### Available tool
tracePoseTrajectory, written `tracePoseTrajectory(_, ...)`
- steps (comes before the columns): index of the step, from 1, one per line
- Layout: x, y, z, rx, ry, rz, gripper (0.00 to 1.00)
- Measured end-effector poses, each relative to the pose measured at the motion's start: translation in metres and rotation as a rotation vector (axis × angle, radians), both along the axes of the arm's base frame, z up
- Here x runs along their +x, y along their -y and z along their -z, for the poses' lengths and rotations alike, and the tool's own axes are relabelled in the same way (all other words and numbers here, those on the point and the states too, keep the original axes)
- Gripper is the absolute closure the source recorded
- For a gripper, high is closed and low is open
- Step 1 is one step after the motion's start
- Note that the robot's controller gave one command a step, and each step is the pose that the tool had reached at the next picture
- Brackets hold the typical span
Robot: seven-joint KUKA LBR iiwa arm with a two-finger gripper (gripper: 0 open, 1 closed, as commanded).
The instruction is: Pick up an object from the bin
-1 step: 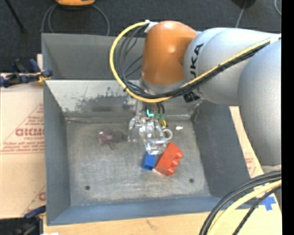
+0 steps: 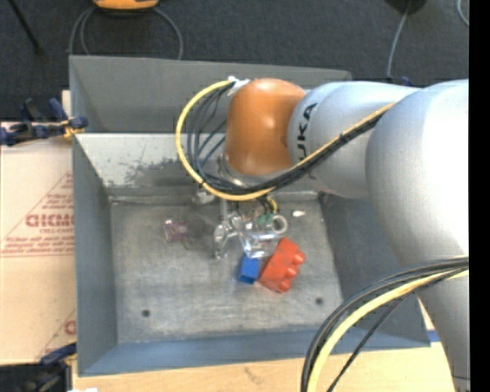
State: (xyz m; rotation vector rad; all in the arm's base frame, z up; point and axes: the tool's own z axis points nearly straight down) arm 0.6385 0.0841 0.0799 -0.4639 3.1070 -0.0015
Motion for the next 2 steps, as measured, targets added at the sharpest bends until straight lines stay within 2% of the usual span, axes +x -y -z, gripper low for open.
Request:
tracePoseTrajectory(1,0.001,-0.001,-0.002,0.003,0.002,0.003,1.00)
tracePoseTrajectory(2,0.017,0.003,-0.157,0.001,0.015,-0.007,1.00)
